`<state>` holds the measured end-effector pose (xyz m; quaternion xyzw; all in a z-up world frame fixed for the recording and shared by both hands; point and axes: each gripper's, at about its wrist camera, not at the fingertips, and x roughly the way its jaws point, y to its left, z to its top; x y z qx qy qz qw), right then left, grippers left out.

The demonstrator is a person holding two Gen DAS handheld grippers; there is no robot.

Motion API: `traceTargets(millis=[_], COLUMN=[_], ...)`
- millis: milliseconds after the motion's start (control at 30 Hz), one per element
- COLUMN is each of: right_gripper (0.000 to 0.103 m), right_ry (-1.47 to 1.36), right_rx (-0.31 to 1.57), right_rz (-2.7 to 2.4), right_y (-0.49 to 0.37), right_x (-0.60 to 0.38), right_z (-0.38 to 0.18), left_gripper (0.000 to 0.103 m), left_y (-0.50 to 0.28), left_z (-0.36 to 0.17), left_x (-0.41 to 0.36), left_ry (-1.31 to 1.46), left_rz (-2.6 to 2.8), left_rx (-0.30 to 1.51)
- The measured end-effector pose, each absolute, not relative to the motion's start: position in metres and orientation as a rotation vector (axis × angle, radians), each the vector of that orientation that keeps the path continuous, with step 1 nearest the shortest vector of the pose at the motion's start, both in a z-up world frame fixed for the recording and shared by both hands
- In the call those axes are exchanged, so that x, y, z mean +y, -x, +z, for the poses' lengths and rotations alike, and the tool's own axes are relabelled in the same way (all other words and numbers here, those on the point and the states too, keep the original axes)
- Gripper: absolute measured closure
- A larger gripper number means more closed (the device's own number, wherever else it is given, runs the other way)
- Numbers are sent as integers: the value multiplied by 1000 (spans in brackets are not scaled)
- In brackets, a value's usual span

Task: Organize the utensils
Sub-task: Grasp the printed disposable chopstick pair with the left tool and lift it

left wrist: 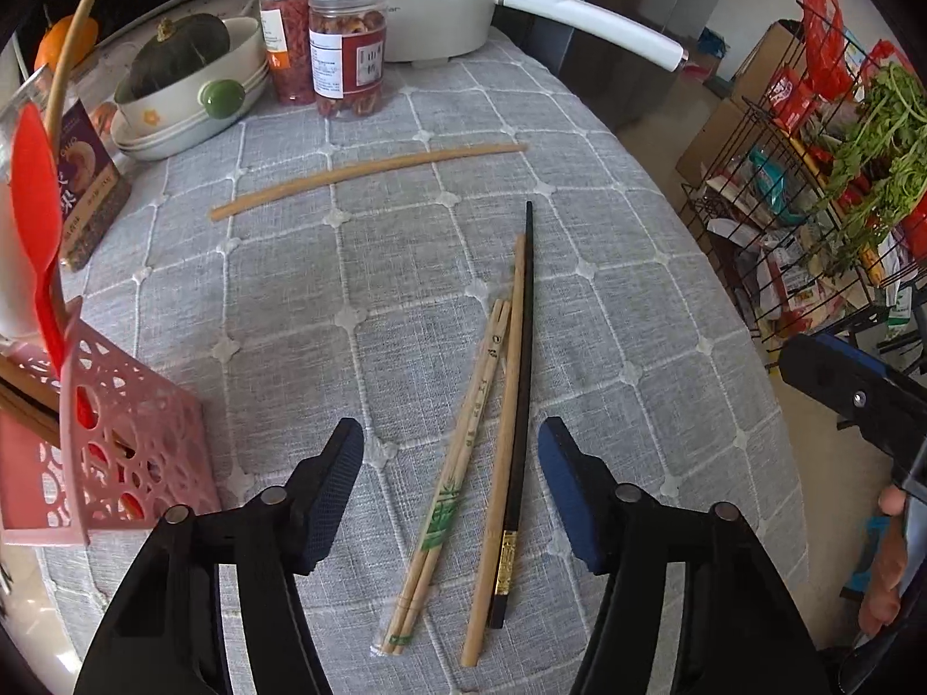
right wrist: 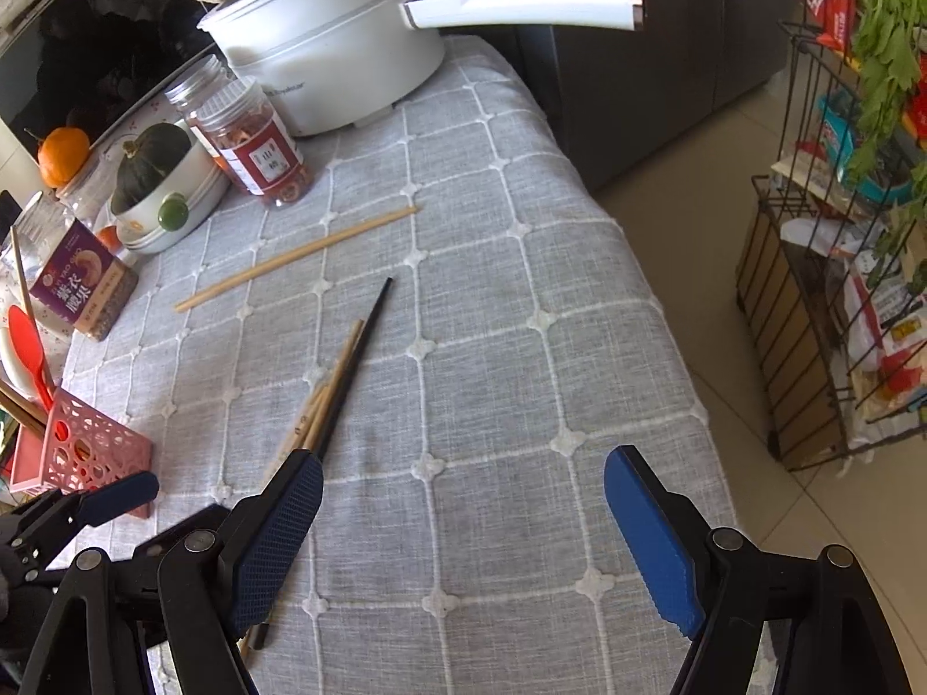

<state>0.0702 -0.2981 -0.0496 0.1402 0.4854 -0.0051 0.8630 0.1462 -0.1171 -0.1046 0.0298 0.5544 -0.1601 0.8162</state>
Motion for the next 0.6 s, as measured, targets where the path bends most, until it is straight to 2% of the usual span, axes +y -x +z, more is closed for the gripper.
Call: traceTargets(millis=[33,100,200,533,600], right_gripper=[19,19,19,19,19], right_ry=[-295,-292,-282,-276,-276], right_rx=[1023,1034,1045,1062,1065], right_rz=[-10,-8,-7,-7,-9], right_y=[-70,-71,-72,-74,-75], right_x=[-300,-302,-304,-307,-307], right_z=[-51,-54,-57,-62,-63], left_gripper=[51,67,76,84,88], left_y=[-151,-158,-166,-178,-177], left_z=[-109,-117,-129,-141,-141], left_x=[-119,-122,-127,-141,-143], left_ry=[-63,-55,-51,-96,-106], left_rz=[-340,-345,-358,-372,-372], left_rx=[1185,1195,1211,1202,1199])
